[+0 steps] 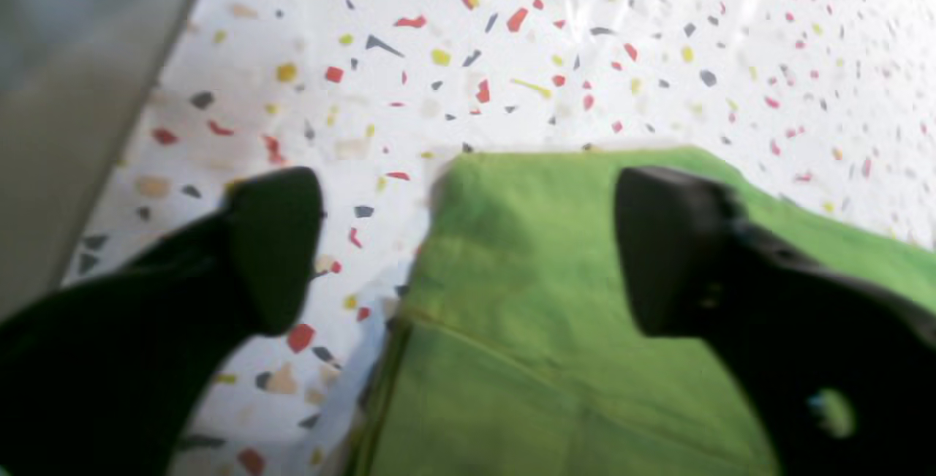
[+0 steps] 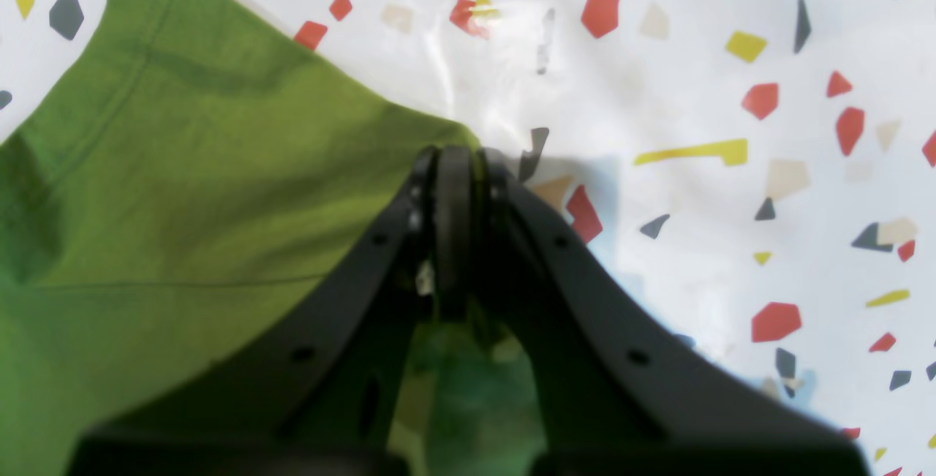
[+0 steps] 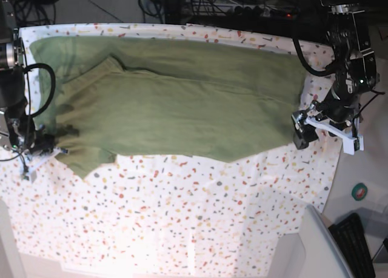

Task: Layout the t-shirt on the table in an organized manner, then fold the t-shirt properly
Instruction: 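Release the shirt and grasp its hem corners with both grippers, then fold the hem corner held by the left gripper over toward the collar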

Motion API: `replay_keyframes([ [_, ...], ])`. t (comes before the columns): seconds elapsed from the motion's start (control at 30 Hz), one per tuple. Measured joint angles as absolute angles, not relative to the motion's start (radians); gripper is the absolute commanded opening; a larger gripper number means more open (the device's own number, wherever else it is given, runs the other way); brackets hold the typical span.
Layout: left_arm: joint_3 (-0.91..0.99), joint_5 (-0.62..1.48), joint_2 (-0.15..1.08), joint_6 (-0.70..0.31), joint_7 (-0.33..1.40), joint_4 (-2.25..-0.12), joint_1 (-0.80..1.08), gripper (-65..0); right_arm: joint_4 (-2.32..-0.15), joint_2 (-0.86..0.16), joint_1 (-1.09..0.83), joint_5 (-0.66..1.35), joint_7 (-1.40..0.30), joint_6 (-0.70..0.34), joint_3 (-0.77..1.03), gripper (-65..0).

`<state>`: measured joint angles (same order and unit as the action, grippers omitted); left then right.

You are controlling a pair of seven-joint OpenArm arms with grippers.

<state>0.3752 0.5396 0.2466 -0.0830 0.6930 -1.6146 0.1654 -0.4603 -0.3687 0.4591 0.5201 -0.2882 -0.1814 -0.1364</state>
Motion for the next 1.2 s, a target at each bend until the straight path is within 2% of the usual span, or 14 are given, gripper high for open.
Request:
replay_keyframes([
  [0.17, 0.371, 0.532, 0.256, -0.077, 0.692, -1.389, 0.014, -0.8, -0.463, -0.36, 0.459, 0.52, -0.282, -0.18, -0.14, -65.0],
  [0.27, 0.359, 0.546, 0.253, -0.083, 0.692, -1.258, -0.075, -7.6, -0.464, -0.357, 0.459, 0.52, -0.284, -0.18, -0.14, -65.0],
  [0.4, 0.224, 0.532, 0.281, -0.08, 0.691, -1.173, -0.139, -16.6, -0.464, -0.355, 0.459, 0.519, -0.283, -0.18, -0.14, -65.0],
  [0.73, 0.184, 0.535, 0.285, -0.079, 0.693, -1.028, -0.167, -18.1, -0.464, -0.357, 0.459, 0.52, -0.283, -0.18, -0.139, -65.0],
  [0.8, 0.179, 0.539, 0.28, -0.08, 0.692, -1.005, -0.189, -23.4, -0.464, -0.357, 0.459, 0.52, -0.284, -0.18, -0.139, -65.0],
  [0.87, 0.179, 0.54, 0.275, -0.08, 0.686, -1.003, -0.202, -34.9, -0.463, -0.357, 0.459, 0.52, -0.284, -0.18, -0.139, -65.0],
  [0.93, 0.179, 0.545, 0.275, -0.081, 0.685, -1.003, -0.202, -49.9, -0.463, -0.357, 0.459, 0.52, -0.283, -0.18, -0.139, -65.0],
  [1.0, 0.179, 0.538, 0.276, -0.08, 0.687, -1.0, -0.202, -61.4, -0.463, -0.355, 0.459, 0.519, -0.283, -0.18, -0.139, -65.0],
  [1.03, 0.179, 0.537, 0.277, -0.08, 0.686, -0.999, -0.203, -65.0, -0.463, -0.355, 0.459, 0.519, -0.283, -0.18, -0.139, -65.0],
  [1.2, 0.179, 0.534, 0.281, -0.08, 0.686, -1.011, -0.203, -65.0, -0.463, -0.355, 0.459, 0.519, -0.283, -0.18, -0.139, -65.0],
])
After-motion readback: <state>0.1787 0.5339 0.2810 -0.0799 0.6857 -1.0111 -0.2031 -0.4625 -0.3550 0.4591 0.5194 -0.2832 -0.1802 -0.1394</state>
